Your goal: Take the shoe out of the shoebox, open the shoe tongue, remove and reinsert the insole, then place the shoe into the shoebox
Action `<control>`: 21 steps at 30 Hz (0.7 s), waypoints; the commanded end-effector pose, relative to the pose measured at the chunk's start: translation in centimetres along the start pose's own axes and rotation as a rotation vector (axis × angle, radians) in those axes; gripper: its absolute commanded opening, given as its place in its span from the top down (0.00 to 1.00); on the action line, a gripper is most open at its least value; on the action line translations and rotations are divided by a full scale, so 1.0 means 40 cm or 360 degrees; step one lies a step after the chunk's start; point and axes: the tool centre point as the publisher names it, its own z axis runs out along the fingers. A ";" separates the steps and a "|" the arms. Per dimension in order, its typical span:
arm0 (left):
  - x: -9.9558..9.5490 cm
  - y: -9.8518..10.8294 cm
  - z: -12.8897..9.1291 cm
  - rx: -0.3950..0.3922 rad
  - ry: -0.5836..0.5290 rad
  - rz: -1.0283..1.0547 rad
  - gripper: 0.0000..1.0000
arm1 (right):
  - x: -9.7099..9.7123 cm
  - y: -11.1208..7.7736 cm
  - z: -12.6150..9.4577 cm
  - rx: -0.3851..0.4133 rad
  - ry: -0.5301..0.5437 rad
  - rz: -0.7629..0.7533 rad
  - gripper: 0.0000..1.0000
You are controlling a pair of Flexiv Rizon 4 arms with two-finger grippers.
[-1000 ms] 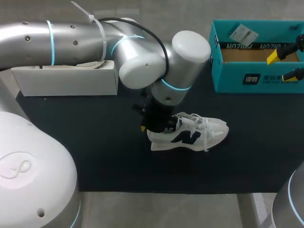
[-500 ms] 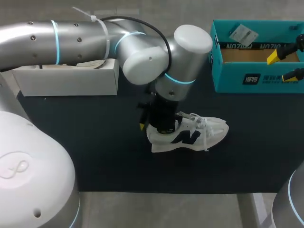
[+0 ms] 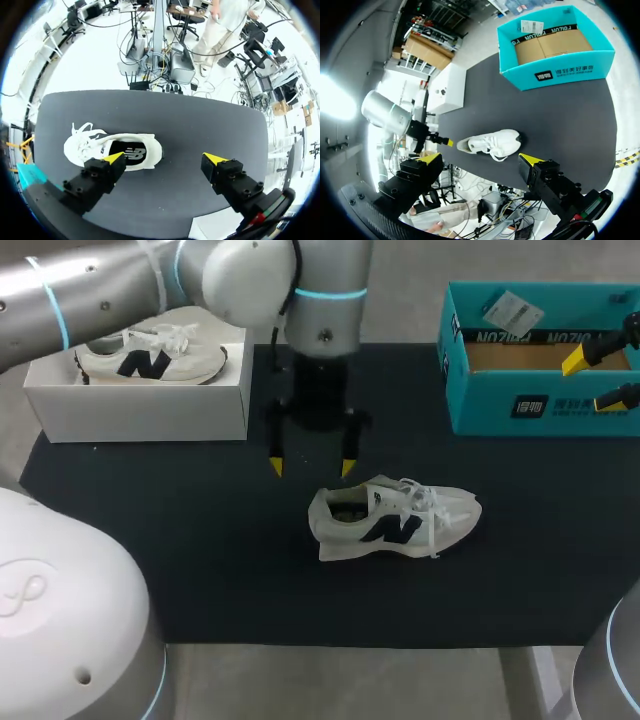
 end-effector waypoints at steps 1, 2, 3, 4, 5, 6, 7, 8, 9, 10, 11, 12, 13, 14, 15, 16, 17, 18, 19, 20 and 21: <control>0.055 0.013 -0.013 0.0469 -0.0560 -0.0512 0.00 | 0.000 0.000 0.000 0.0000 -0.0003 0.0002 0.00; 0.057 0.013 -0.013 0.0527 -0.0582 -0.0475 0.00 | 0.000 0.000 0.000 0.0000 -0.0003 0.0002 0.00; 0.057 0.010 -0.016 0.0558 -0.0611 -0.0374 0.00 | 0.000 0.000 0.000 0.0000 -0.0003 0.0002 0.00; 0.057 0.010 -0.016 0.0558 -0.0611 -0.0374 0.00 | 0.000 0.000 0.000 0.0000 -0.0003 0.0002 0.00; 0.057 0.010 -0.016 0.0558 -0.0611 -0.0374 0.00 | 0.000 0.000 0.000 0.0000 -0.0003 0.0002 0.00; 0.057 0.010 -0.016 0.0558 -0.0611 -0.0374 0.00 | 0.000 0.000 0.000 0.0000 -0.0003 0.0002 0.00; 0.057 0.010 -0.016 0.0558 -0.0611 -0.0374 0.00 | 0.000 0.000 0.000 0.0000 -0.0003 0.0002 0.00; 0.057 0.010 -0.016 0.0558 -0.0611 -0.0374 0.00 | 0.000 0.000 0.000 0.0000 -0.0003 0.0002 0.00; 0.057 0.010 -0.016 0.0558 -0.0611 -0.0374 0.00 | 0.000 0.000 0.000 0.0000 -0.0003 0.0002 0.00; 0.057 0.010 -0.016 0.0558 -0.0611 -0.0374 0.00 | 0.000 0.000 0.000 0.0000 -0.0003 0.0002 0.00; 0.057 0.010 -0.016 0.0558 -0.0611 -0.0374 0.00 | 0.000 0.000 0.000 0.0000 -0.0003 0.0002 0.00; 0.057 0.010 -0.016 0.0558 -0.0611 -0.0374 0.00 | 0.000 0.000 0.000 0.0000 -0.0003 0.0002 0.00; 0.057 0.010 -0.016 0.0558 -0.0611 -0.0374 0.00 | 0.000 0.000 0.000 0.0000 -0.0003 0.0002 0.00; 0.057 0.010 -0.016 0.0558 -0.0611 -0.0374 0.00 | 0.000 0.000 0.000 0.0000 -0.0003 0.0002 0.00; 0.057 0.010 -0.016 0.0558 -0.0611 -0.0374 0.00 | 0.000 0.000 0.000 0.0000 -0.0003 0.0002 0.00; 0.057 0.010 -0.016 0.0558 -0.0611 -0.0374 0.00 | 0.000 0.000 0.000 0.0000 -0.0003 0.0002 0.00; 0.057 0.010 -0.016 0.0558 -0.0611 -0.0374 0.00 | 0.000 0.000 0.000 0.0000 -0.0003 0.0002 0.00; 0.057 0.010 -0.016 0.0558 -0.0611 -0.0374 0.00 | 0.000 0.000 0.000 0.0000 -0.0003 0.0002 0.00; 0.057 0.010 -0.016 0.0558 -0.0611 -0.0374 0.00 | 0.000 0.000 0.000 0.0000 -0.0003 0.0002 0.00; 0.057 0.010 -0.016 0.0558 -0.0611 -0.0374 0.00 | 0.000 0.000 0.000 0.0000 -0.0003 0.0002 0.00; 0.057 0.010 -0.016 0.0558 -0.0611 -0.0374 0.00 | 0.000 0.000 0.000 0.0000 -0.0003 0.0002 0.00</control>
